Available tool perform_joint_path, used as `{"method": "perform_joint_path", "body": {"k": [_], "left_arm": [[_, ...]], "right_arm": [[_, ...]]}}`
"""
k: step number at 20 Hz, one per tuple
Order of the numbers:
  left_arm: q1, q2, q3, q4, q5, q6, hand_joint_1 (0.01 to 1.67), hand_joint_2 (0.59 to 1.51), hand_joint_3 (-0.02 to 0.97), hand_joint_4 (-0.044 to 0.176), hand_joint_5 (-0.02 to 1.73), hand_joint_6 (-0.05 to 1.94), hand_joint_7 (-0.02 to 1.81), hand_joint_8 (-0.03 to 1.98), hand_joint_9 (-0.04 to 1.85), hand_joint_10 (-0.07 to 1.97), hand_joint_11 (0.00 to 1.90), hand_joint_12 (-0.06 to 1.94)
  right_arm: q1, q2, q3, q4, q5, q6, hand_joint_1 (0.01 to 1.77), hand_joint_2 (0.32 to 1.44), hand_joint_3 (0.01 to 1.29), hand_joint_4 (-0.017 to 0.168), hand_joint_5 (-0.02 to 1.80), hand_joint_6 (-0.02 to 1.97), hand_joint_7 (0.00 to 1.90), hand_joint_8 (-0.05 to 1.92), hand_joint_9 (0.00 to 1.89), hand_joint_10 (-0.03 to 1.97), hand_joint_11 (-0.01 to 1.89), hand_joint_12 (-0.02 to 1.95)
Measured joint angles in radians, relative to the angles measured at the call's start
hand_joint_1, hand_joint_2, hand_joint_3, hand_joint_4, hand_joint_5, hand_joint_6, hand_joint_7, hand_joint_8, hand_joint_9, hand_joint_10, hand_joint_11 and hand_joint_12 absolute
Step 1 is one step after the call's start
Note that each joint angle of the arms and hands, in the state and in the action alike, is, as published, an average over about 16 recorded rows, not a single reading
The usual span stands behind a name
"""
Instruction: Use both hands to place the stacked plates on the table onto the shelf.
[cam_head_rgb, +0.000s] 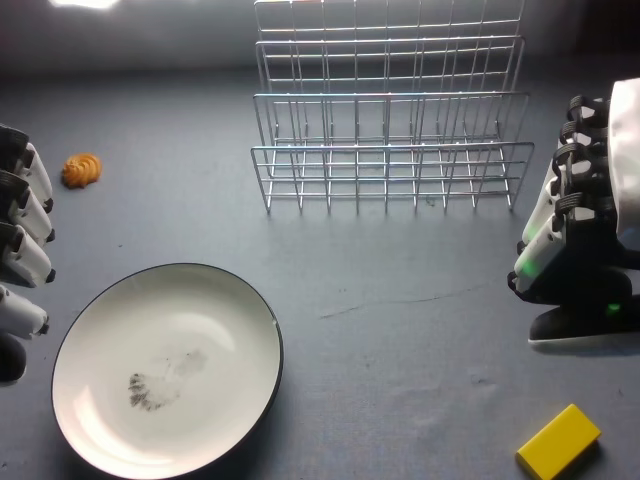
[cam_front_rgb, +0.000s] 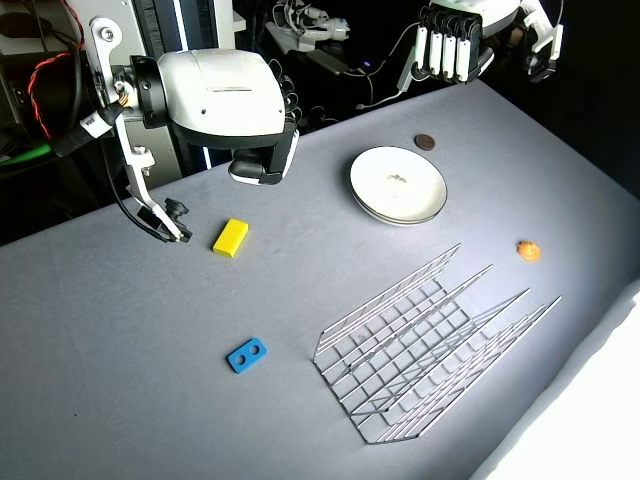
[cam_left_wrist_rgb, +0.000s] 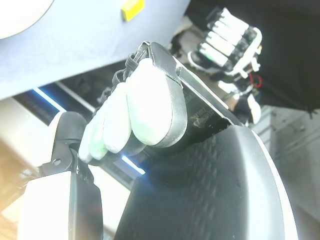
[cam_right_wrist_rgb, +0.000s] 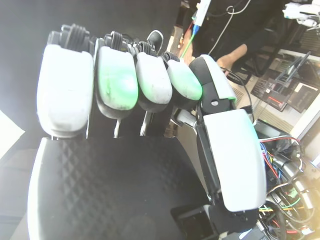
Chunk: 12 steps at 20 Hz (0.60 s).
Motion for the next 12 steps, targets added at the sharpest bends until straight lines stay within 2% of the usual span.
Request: {"method": "perform_joint_path", "body": {"k": [6,9,11,12], "left_arm": [[0.001,-0.001,0.013,0.001,-0.004,0.004,0.17,1.163,0.010,0.022,0.41,0.50,0.45,0.50,0.49,0.46,0.48,0.54],[0.002,-0.002,0.018,0.001,-0.007,0.006,0.13,1.161,0.007,0.013,0.32,0.36,0.35,0.36,0.37,0.33,0.35,0.42],[0.004,-0.003,0.024,0.001,-0.010,0.008,0.04,1.157,0.001,-0.003,0.18,0.13,0.18,0.13,0.19,0.11,0.16,0.21],[0.005,-0.003,0.026,0.001,-0.012,0.008,0.02,1.160,-0.006,-0.003,0.13,0.06,0.13,0.05,0.13,0.04,0.09,0.15]], "right_arm": [[0.000,0.000,-0.001,-0.001,-0.001,-0.001,0.28,1.20,0.04,-0.003,0.44,0.61,0.48,0.58,0.50,0.59,0.55,0.61],[0.000,0.000,-0.001,-0.001,-0.001,-0.002,0.39,1.15,0.03,-0.003,0.33,0.46,0.36,0.43,0.38,0.44,0.41,0.46],[0.000,0.000,-0.002,-0.001,-0.002,-0.003,0.47,1.10,0.03,-0.002,0.19,0.23,0.20,0.20,0.21,0.21,0.22,0.23],[0.000,0.000,-0.002,-0.001,-0.002,-0.004,0.52,1.09,0.02,-0.002,0.13,0.13,0.13,0.11,0.14,0.11,0.14,0.15]]}}
